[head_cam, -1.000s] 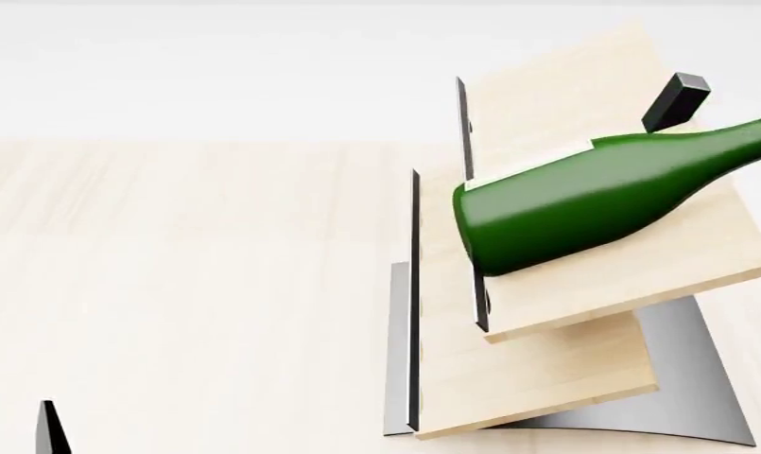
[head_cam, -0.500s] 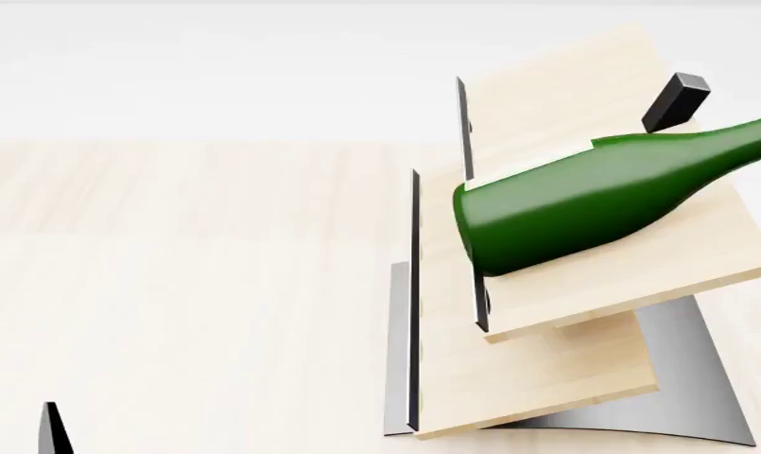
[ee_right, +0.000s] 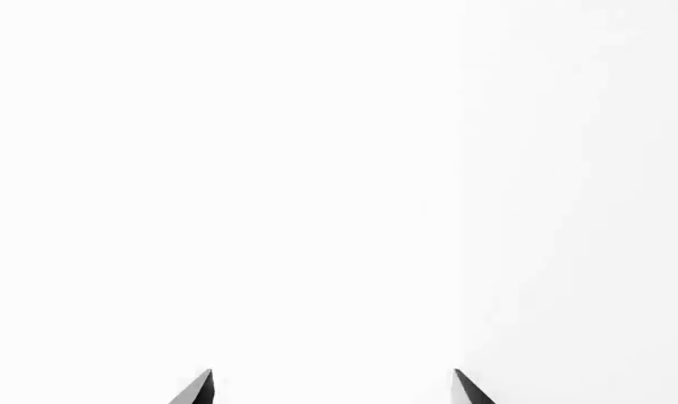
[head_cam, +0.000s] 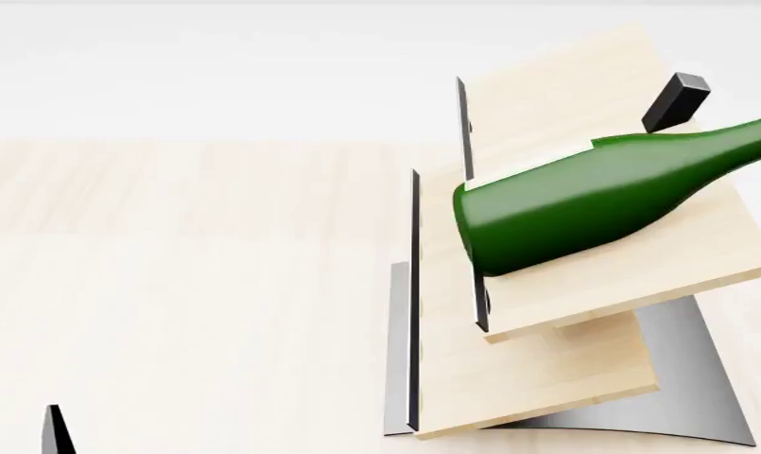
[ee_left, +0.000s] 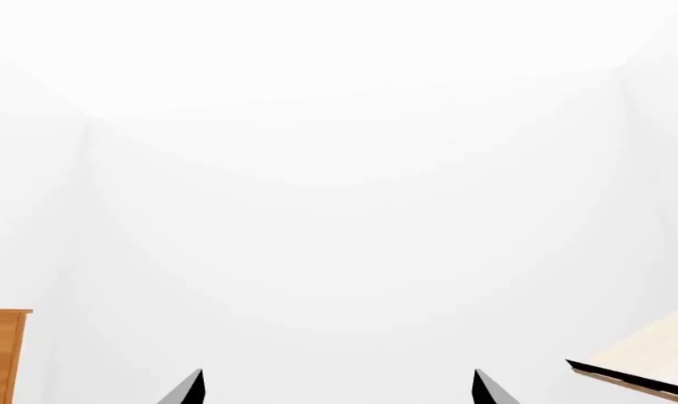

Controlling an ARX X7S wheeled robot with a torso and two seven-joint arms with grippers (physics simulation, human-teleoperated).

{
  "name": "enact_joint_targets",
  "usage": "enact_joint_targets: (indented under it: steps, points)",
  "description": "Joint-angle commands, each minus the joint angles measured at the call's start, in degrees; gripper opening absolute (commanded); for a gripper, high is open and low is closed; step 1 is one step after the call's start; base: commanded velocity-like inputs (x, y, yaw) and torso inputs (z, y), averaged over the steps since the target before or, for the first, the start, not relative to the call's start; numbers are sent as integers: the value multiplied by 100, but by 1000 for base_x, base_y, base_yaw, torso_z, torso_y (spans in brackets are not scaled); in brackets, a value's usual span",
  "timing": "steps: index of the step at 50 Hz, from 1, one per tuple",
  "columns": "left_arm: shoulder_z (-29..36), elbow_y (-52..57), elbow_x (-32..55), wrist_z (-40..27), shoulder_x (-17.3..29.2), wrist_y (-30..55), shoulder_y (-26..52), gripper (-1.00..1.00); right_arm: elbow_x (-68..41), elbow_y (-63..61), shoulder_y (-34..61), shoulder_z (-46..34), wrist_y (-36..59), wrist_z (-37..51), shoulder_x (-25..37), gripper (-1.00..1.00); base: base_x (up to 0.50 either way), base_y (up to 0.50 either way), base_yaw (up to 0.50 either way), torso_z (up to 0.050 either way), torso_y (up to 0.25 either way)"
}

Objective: Put the wine bottle on the wine rack.

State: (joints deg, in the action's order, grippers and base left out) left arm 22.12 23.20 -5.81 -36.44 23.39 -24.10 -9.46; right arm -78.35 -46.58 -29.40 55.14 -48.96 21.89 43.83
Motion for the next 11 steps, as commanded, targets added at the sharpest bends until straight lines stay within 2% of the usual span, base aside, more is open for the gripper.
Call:
enact_joint_targets:
  steps: [1,6,11]
  points:
    - [14,4,-4,-15,11,-8,-5,100,-2084,-766,-425,1365,-844,-1296,-1161,100,0,0,0,0,0]
    - [16,-17,-2,-24,15,-31,-1,100,-3565,-923,-320,2109,-754,-1760,-1655,100,0,0,0,0,0]
    - [10,47,2,-27,29,13,-12,100,-4060,-945,-195,2500,-662,-1798,-1906,100,0,0,0,0,0]
